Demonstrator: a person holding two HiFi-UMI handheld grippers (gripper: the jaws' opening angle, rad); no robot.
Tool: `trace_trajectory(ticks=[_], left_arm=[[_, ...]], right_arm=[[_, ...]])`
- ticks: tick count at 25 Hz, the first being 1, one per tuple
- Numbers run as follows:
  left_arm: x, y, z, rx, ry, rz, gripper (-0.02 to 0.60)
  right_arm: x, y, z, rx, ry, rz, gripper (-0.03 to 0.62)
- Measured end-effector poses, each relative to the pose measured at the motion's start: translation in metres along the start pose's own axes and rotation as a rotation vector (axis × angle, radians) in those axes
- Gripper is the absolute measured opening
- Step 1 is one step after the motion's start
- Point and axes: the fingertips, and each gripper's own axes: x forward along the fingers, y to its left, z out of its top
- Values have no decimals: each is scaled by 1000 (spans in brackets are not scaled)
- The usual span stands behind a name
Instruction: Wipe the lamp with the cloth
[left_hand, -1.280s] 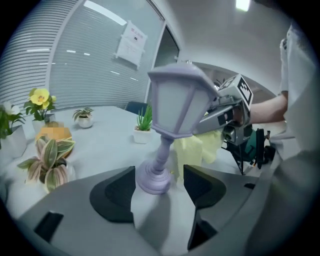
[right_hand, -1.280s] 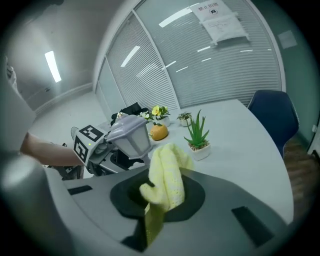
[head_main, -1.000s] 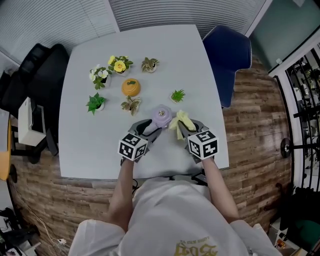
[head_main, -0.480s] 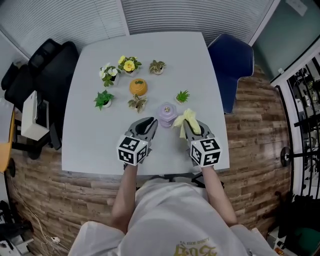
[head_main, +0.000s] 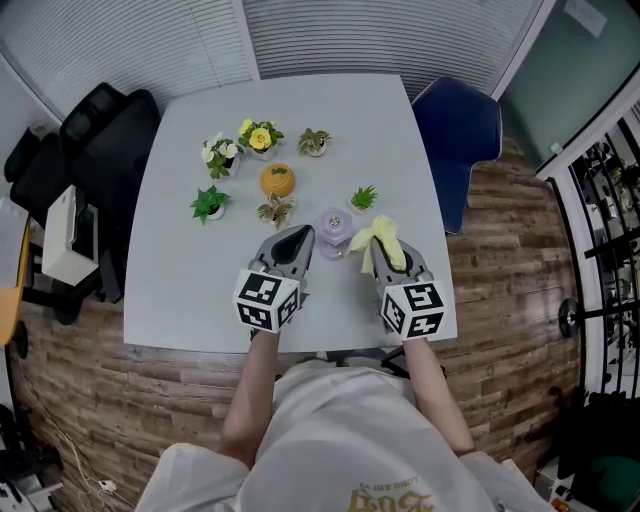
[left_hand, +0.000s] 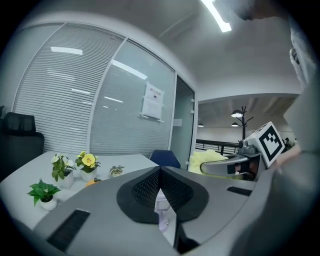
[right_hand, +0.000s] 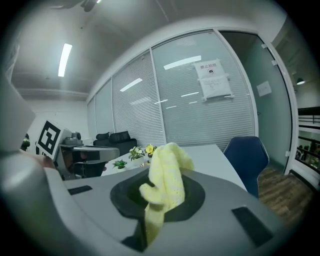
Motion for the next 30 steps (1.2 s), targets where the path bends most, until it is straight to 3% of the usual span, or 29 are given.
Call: trace_trajectory(ticks=[30], left_arm=[[3, 1, -7, 3, 10, 3, 2]], right_arm=[[1, 3, -1, -25, 14, 11, 31]])
